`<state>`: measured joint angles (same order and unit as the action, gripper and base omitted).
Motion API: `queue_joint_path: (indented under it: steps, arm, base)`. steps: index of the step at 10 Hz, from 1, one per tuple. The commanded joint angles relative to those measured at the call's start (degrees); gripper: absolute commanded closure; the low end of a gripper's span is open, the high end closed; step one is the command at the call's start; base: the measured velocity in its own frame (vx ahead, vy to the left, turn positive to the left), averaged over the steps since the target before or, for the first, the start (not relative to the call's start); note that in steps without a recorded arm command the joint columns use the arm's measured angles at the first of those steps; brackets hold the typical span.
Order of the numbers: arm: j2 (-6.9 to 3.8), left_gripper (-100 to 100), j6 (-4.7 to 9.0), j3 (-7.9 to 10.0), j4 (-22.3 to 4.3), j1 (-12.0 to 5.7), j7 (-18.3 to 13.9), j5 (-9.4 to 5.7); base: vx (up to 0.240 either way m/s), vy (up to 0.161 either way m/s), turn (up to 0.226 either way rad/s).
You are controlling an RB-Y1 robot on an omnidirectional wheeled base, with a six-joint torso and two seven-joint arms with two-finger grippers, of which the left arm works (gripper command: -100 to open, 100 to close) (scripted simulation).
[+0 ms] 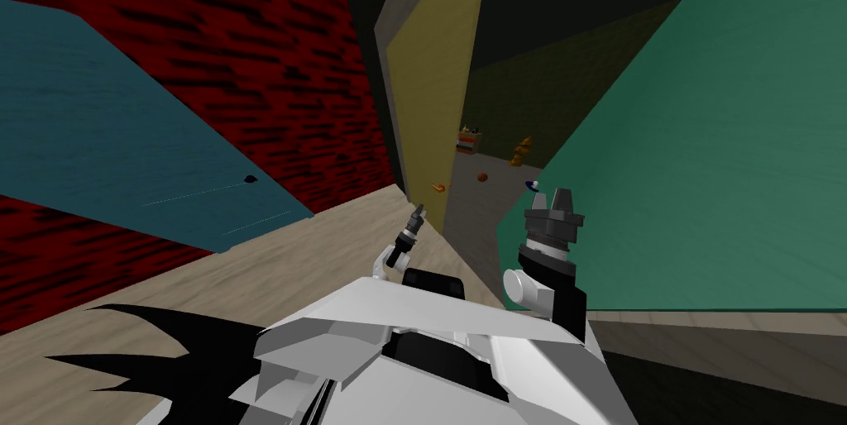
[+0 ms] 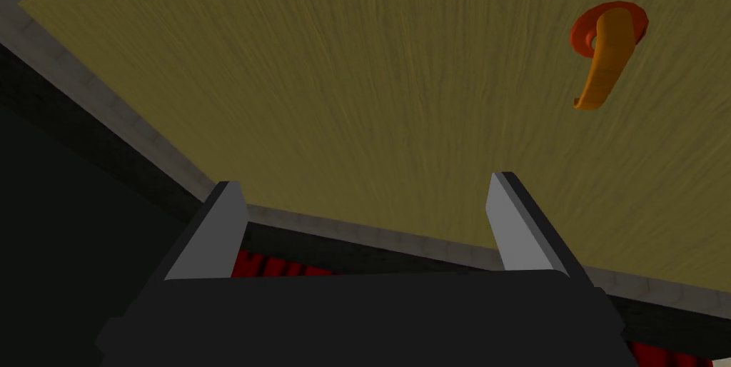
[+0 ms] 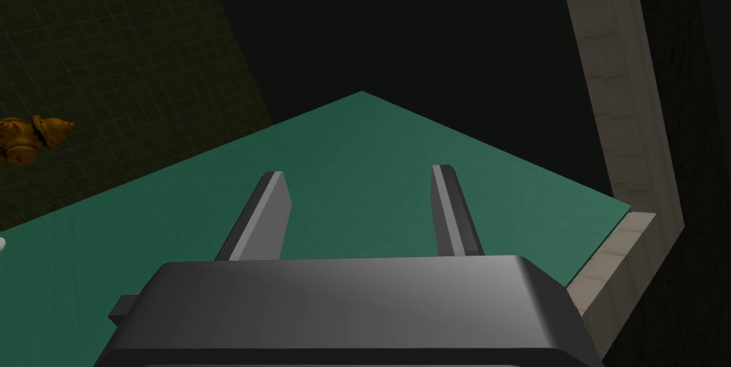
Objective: Push the door open
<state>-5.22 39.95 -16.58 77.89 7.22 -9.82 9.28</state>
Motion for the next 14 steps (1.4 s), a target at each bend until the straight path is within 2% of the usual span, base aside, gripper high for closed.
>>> queue_joint_path:
  steps: [1, 10, 11, 13, 14]
  arm:
    - [-0.26, -100, 0.33, -0.66, -1.6, -0.41, -0.3, 0.23]
    - [0.35, -100, 2.09, -3.81, -13.0, -4.96, -1.3, 1.49]
    - [0.35, -100, 2.09, -3.81, -13.0, -4.96, -1.3, 1.49]
    - [0.56, -100, 2.47, -4.47, -15.4, -5.93, -1.6, 1.76]
    - [0.56, -100, 2.47, -4.47, -15.4, -5.93, -1.6, 1.76]
  base:
    - [0.086, 0.065, -0.027]
    - [0.092, 0.066, -0.023]
    - [0.063, 0.049, -0.006]
    - [0.057, 0.039, -0.017]
    - [0.052, 0.037, -0.010]
